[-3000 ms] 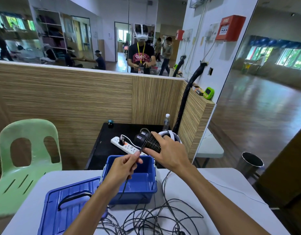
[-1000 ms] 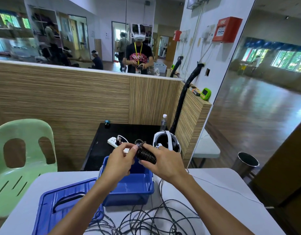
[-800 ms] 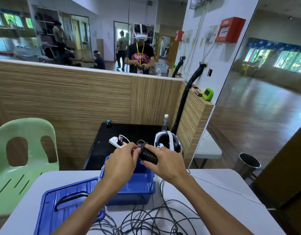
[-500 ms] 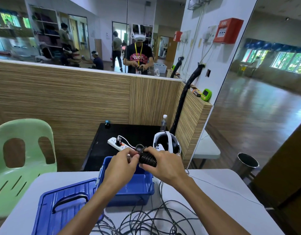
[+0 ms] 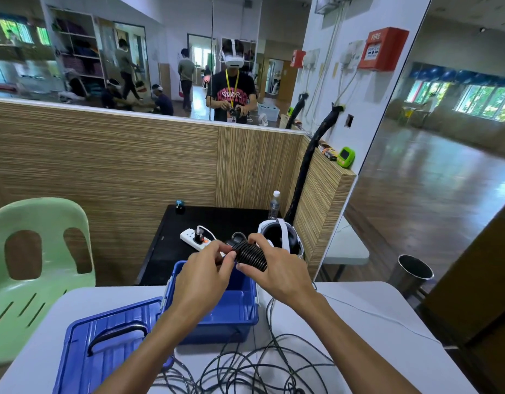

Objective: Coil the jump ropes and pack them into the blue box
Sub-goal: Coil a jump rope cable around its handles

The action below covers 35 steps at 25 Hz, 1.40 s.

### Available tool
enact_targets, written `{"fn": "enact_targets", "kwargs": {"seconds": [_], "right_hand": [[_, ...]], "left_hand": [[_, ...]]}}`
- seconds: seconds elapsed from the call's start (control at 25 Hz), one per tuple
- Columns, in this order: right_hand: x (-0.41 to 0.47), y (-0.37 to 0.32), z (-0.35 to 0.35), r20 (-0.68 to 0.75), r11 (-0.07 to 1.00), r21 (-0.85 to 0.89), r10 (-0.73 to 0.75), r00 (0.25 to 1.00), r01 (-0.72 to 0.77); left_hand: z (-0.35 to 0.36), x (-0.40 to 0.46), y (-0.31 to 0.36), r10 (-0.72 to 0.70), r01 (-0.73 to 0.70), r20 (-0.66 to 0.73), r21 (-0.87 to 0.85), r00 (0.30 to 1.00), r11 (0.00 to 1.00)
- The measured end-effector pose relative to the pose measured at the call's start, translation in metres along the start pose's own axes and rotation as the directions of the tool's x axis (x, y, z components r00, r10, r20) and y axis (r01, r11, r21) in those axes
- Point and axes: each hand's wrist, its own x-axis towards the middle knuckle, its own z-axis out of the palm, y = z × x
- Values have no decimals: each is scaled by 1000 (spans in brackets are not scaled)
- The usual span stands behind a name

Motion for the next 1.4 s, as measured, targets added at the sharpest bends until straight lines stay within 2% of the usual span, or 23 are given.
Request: {"fn": "enact_targets", "kwargs": {"seconds": [0.12, 0.28, 0.48, 0.64, 0.76, 0.84, 1.0, 1.16, 1.4], "right_hand": [[1, -1, -6, -13, 1000, 16, 3, 1000, -3], [2, 1, -11, -50, 996, 80, 31, 998, -27], [0, 4, -3, 1, 957, 277, 83, 997, -80], [-1, 10, 5, 84, 808, 570, 125, 989, -151], [-4, 6, -1, 183, 646, 723, 161, 970, -244], [-5, 5, -6, 259, 589, 745, 178, 949, -313], [-5, 4, -3, 329, 530, 757, 196, 924, -382], [-5, -1, -7, 350, 506, 767, 184, 918, -394], [-5, -1, -14, 399, 643, 673, 100, 911, -365]], "left_hand": [[2, 8, 1, 7, -7, -17, 14, 1000, 1000], [9, 6, -4, -23, 2, -103, -195, 994, 981], [21, 14, -24, 106, -149, -213, -199, 971, 969], [30, 13, -18, 127, -225, -252, -409, 959, 884], [35, 17, -14, 139, -257, -275, -460, 951, 850], [37, 18, -15, 101, -226, -256, -522, 961, 823], [41, 16, -17, -34, -67, -123, -729, 992, 681], [42, 14, -22, -31, -44, -89, -732, 996, 680], [42, 14, -32, -135, 19, -94, -749, 986, 662]]}}
